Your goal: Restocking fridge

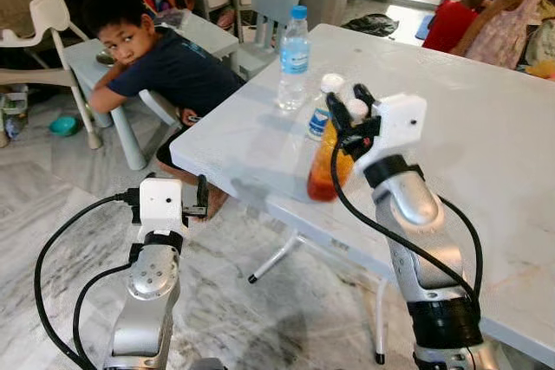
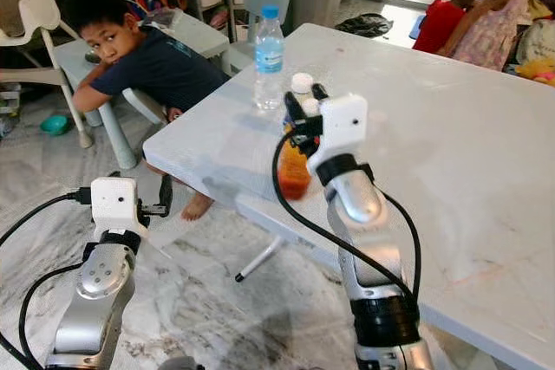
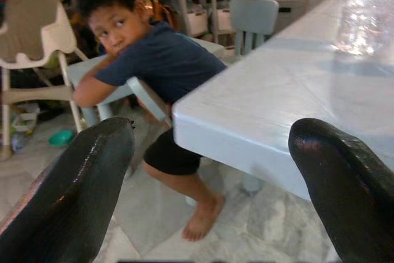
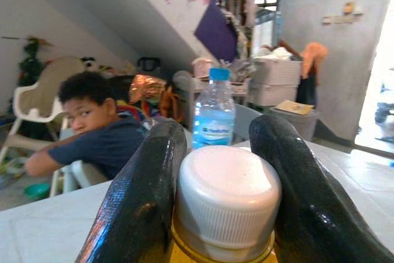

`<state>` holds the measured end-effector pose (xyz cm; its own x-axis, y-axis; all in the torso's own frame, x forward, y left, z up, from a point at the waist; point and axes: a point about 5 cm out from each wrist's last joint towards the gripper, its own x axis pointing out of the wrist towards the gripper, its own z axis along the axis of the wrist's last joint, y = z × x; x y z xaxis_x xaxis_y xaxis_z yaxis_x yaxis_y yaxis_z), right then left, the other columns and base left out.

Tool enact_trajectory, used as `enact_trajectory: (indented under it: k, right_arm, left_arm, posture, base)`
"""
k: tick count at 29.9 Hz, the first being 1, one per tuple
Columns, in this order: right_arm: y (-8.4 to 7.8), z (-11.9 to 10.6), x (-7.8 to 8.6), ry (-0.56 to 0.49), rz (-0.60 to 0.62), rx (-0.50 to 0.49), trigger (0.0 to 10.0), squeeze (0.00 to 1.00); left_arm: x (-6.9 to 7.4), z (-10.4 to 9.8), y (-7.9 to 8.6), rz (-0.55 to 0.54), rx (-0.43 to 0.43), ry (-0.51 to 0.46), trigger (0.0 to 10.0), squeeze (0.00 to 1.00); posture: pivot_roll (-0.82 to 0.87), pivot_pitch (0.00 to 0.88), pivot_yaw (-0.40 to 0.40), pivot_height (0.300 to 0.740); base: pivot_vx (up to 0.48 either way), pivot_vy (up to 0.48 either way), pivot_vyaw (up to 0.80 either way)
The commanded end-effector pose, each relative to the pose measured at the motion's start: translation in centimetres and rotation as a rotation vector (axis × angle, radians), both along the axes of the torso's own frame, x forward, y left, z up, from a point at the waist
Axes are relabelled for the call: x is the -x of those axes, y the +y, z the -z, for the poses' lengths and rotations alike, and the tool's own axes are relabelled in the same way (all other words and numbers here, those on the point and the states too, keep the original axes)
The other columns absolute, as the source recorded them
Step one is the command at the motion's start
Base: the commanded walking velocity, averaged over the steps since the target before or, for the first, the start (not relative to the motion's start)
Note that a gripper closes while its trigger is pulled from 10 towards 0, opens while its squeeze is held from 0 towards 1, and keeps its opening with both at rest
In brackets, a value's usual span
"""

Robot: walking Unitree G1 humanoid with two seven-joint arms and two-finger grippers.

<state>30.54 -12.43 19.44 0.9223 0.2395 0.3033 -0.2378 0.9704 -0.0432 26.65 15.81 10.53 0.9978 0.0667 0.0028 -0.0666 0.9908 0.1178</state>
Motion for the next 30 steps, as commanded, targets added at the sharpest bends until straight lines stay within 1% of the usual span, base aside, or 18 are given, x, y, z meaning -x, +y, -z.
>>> enact_trajectory:
  k: [1, 4, 5, 7, 9, 11, 14, 16, 24, 26, 27, 28, 29, 30]
  right_arm:
    - [-0.2, -1.1, 0.4, -0.063, 0.004, -0.002, 10.0, 0.00]
    - [-0.8, -0.9, 0.4, -0.055, 0.011, 0.013, 10.0, 0.00]
    - [-0.8, -0.9, 0.4, -0.060, 0.019, 0.013, 10.0, 0.00]
    - [-0.7, -0.9, 0.4, -0.072, 0.020, 0.019, 10.0, 0.00]
    - [-0.6, -0.9, 0.5, -0.078, 0.019, 0.029, 10.0, 0.00]
    - [0.2, -0.9, 0.7, -0.090, -0.015, 0.046, 10.0, 0.00]
    - [0.8, -0.9, 0.8, -0.104, -0.046, 0.068, 10.0, 0.00]
    - [1.1, -1.0, 0.9, -0.110, -0.073, 0.062, 10.0, 0.00]
    - [1.6, -0.7, 0.9, -0.102, -0.117, 0.053, 10.0, 0.00]
    - [1.6, -0.3, 0.9, -0.087, -0.117, 0.047, 10.0, 0.00]
    - [1.4, 0.7, 0.9, -0.050, -0.103, 0.020, 10.0, 0.00]
    - [1.3, 1.2, 0.9, -0.033, -0.097, 0.013, 10.0, 0.00]
    - [1.3, 2.2, 0.9, -0.004, -0.084, 0.013, 10.0, 0.00]
    - [1.3, 2.2, 0.9, -0.004, -0.084, 0.013, 10.0, 0.00]
  left_arm:
    - [-0.2, -0.1, 0.6, -0.016, -0.006, -0.004, 10.0, 0.00]
    - [-0.3, -0.2, 1.3, -0.050, -0.028, -0.011, 10.0, 0.00]
    - [-0.2, -0.1, 1.7, -0.080, -0.039, -0.008, 10.0, 0.00]
    - [0.2, 0.4, 2.3, -0.108, -0.033, 0.010, 10.0, 0.00]
    - [0.5, 0.7, 2.5, -0.115, -0.031, 0.022, 10.0, 0.00]
    - [0.8, 1.1, 2.4, -0.111, -0.037, 0.034, 10.0, 0.00]
    - [0.8, 1.0, 2.2, -0.111, -0.037, 0.031, 10.0, 0.00]
    - [0.5, 0.9, 2.1, -0.115, -0.035, 0.026, 10.0, 0.00]
    - [0.3, 0.8, 1.8, -0.120, -0.037, 0.014, 10.0, 0.00]
    - [0.4, 1.1, 1.7, -0.102, -0.020, 0.021, 10.0, 0.00]
    - [0.7, 1.9, 1.7, -0.082, -0.022, 0.040, 10.0, 0.00]
    - [0.9, 2.2, 1.8, -0.082, -0.033, 0.048, 10.0, 0.00]
    - [1.3, 2.8, 2.1, -0.094, -0.049, 0.063, 10.0, 0.00]
    - [1.3, 2.8, 2.1, -0.094, -0.049, 0.063, 10.0, 0.00]
  posture:
    - [0.07, 0.000, -0.014, 0.740]
    - [0.07, 0.000, -0.018, 0.740]
    - [0.07, 0.000, -0.018, 0.740]
    - [0.06, 0.000, -0.018, 0.740]
    - [0.06, 0.000, -0.020, 0.740]
    - [0.06, 0.000, -0.022, 0.740]
    - [0.06, 0.000, -0.025, 0.740]
    - [0.06, 0.000, -0.030, 0.740]
    - [0.06, 0.000, -0.047, 0.740]
    - [0.06, 0.000, -0.052, 0.740]
    - [0.06, 0.000, -0.064, 0.740]
    - [0.07, 0.000, -0.066, 0.740]
    - [0.07, 0.000, -0.068, 0.740]
    - [0.07, 0.000, -0.068, 0.740]
  base:
    - [0.000, 0.469, 0.00]
    - [0.000, 0.471, 0.00]
    - [0.000, 0.472, 0.00]
    - [0.000, 0.472, 0.00]
    - [0.000, 0.472, 0.00]
    - [0.000, 0.472, 0.80]
    - [0.000, 0.472, 0.80]
    - [0.000, 0.472, 0.80]
    - [0.000, 0.472, 0.80]
    - [0.000, 0.472, 0.80]
    - [0.000, 0.476, 0.80]
    - [0.000, 0.480, 0.80]
    - [0.000, 0.480, 0.80]
    - [0.000, 0.480, 0.80]
